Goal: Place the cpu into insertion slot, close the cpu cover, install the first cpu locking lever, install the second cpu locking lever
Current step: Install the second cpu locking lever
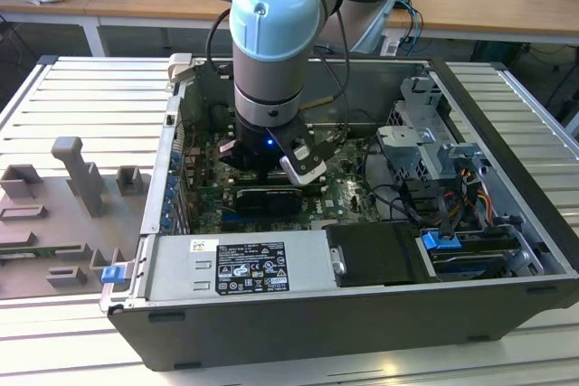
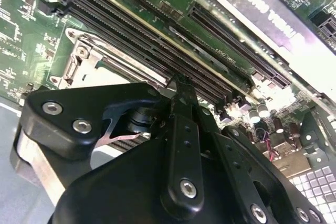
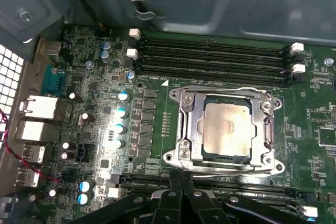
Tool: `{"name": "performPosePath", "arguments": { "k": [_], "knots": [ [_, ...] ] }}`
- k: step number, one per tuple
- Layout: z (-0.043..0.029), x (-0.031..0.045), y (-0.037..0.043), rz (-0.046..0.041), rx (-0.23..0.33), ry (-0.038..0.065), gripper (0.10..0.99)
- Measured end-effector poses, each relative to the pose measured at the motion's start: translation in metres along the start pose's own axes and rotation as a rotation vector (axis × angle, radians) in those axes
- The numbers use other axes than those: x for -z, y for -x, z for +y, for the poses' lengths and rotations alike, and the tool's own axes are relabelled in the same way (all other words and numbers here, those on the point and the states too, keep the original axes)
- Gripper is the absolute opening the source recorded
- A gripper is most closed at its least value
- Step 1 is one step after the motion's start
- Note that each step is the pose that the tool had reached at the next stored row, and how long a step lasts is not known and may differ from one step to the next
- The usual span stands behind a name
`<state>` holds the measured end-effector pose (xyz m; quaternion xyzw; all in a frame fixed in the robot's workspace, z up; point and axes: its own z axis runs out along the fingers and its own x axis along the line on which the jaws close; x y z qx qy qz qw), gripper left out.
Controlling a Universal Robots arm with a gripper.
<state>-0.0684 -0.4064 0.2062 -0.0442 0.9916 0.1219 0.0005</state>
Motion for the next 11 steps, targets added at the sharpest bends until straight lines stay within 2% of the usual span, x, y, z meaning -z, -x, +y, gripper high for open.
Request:
{"name": "performPosePath", "arguments": {
  "k": [11],
  "knots": [
    [-0.0005,-0.0059,-0.0054,-0.0018,0.000,0.022,0.106]
  ]
}}
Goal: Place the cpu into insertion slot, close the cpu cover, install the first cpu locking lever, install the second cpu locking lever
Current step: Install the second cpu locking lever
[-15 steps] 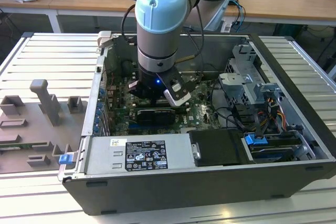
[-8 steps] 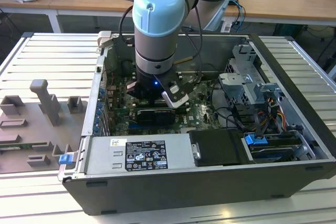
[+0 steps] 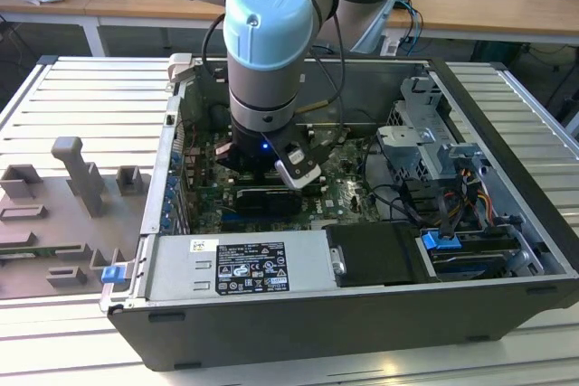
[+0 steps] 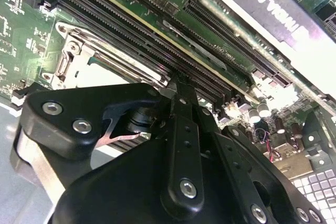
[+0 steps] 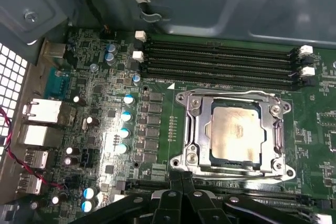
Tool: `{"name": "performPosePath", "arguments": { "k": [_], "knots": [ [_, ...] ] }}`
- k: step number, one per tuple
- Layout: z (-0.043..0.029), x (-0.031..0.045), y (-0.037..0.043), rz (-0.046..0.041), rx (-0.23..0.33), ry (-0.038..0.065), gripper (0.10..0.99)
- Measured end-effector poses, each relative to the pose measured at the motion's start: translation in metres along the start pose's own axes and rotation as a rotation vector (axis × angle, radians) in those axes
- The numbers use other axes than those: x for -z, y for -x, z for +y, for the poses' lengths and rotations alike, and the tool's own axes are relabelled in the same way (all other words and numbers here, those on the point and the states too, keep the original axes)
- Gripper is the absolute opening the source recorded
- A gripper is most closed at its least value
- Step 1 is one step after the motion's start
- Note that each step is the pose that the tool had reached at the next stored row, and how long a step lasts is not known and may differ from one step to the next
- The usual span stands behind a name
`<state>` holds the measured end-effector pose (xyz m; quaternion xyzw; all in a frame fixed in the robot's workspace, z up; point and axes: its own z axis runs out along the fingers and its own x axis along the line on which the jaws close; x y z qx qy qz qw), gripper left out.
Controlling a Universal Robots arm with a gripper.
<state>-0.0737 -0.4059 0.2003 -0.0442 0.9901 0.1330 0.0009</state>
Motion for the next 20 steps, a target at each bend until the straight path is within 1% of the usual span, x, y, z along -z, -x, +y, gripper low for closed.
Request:
{"name": "performPosePath", "arguments": {
  "k": [7,11,15,17,18,20],
  "knots": [
    [0.0055,-0.0042,0.0005,-0.0010,0.000,0.010,0.106],
    [0.0081,-0.0072,0.0005,-0.0012,0.000,0.013,0.106],
    [0.0088,-0.0081,-0.0006,-0.0013,0.000,0.014,0.106],
    [0.0094,-0.0063,-0.0007,-0.0019,0.000,0.015,0.106],
    [0.0101,-0.0042,-0.0006,-0.0019,0.000,0.016,0.106],
    [0.0126,0.0055,-0.0006,-0.0016,0.000,0.015,0.106]
  ]
}}
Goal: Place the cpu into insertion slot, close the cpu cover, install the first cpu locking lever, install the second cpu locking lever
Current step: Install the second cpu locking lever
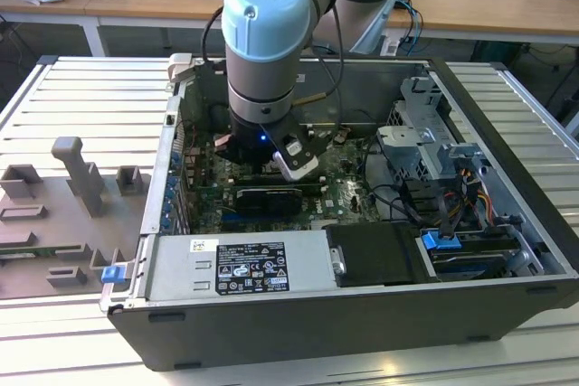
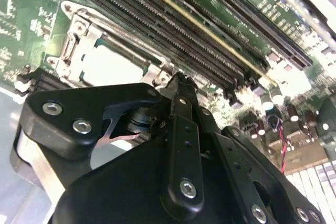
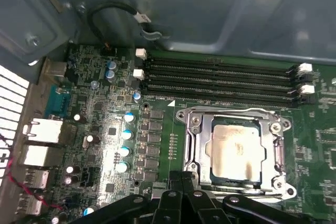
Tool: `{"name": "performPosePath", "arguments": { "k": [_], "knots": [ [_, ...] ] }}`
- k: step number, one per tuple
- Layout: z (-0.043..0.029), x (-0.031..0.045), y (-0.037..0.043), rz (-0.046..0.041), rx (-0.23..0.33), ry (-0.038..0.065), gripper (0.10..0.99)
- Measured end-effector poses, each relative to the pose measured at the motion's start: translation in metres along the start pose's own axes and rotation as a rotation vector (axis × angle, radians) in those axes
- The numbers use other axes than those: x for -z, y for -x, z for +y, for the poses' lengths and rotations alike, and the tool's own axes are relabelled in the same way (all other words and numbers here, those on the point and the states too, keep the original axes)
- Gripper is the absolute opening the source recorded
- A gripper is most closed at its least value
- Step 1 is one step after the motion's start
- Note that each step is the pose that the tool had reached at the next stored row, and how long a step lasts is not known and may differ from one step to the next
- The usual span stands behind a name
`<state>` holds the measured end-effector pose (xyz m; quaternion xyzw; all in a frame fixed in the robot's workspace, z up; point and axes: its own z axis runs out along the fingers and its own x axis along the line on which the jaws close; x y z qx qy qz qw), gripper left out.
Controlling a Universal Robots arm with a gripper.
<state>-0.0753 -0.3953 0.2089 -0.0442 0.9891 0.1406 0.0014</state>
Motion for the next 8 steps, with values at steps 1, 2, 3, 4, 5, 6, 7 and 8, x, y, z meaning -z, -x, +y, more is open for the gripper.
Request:
{"name": "performPosePath", "arguments": {
  "k": [1,2,3,4,5,6,7,8],
  "knots": [
    [0.0007,0.0026,0.0000,0.0001,0.000,0.000,0.106],
    [0.0013,0.0045,0.0001,0.0000,0.000,0.000,0.106],
    [0.0020,0.0071,0.0001,0.0000,0.000,0.000,0.106],
    [0.0027,0.0093,0.0001,0.0000,0.000,0.000,0.106],
    [0.0032,0.0110,0.0001,0.0001,0.000,0.000,0.106],
    [0.0037,0.0128,0.0002,0.0001,0.000,0.000,0.106],
    [0.0042,0.0144,0.0002,0.0002,0.000,0.000,0.106],
    [0.0047,0.0164,0.0002,0.0005,0.000,0.000,0.106]
  ]
}}
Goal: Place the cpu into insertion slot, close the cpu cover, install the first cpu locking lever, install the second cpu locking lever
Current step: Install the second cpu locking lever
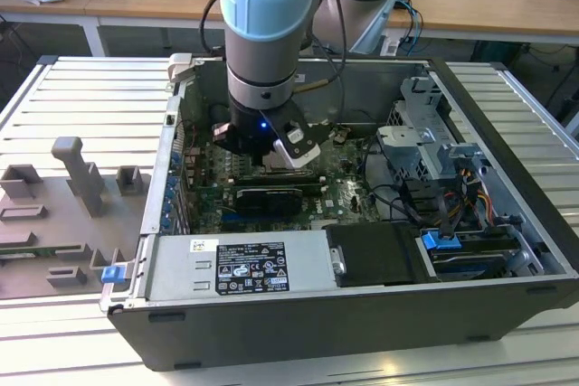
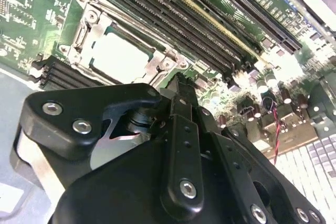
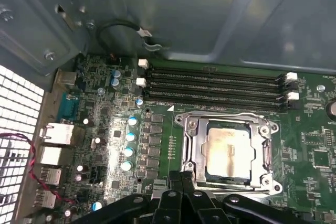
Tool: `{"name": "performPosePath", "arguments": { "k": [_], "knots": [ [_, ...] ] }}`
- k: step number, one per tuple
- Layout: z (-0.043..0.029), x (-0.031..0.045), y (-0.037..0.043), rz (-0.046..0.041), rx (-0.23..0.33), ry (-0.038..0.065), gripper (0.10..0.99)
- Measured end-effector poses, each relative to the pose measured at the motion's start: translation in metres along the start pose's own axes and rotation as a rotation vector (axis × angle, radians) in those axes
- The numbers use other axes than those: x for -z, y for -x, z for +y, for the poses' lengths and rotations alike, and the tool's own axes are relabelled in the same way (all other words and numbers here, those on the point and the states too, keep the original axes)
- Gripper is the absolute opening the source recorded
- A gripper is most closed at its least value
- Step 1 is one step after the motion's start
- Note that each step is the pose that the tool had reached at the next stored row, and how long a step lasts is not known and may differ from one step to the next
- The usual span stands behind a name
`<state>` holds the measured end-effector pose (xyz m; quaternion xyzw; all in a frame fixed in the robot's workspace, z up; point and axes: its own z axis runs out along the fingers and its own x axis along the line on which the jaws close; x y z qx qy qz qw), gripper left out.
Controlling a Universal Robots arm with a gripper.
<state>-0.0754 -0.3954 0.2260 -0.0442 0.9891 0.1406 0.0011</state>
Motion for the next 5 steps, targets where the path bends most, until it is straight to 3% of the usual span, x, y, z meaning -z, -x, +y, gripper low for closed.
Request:
{"name": "performPosePath", "arguments": {
  "k": [5],
  "knots": [
    [0.0006,0.0019,0.0001,-0.0002,0.000,0.000,0.106]
  ]
}}
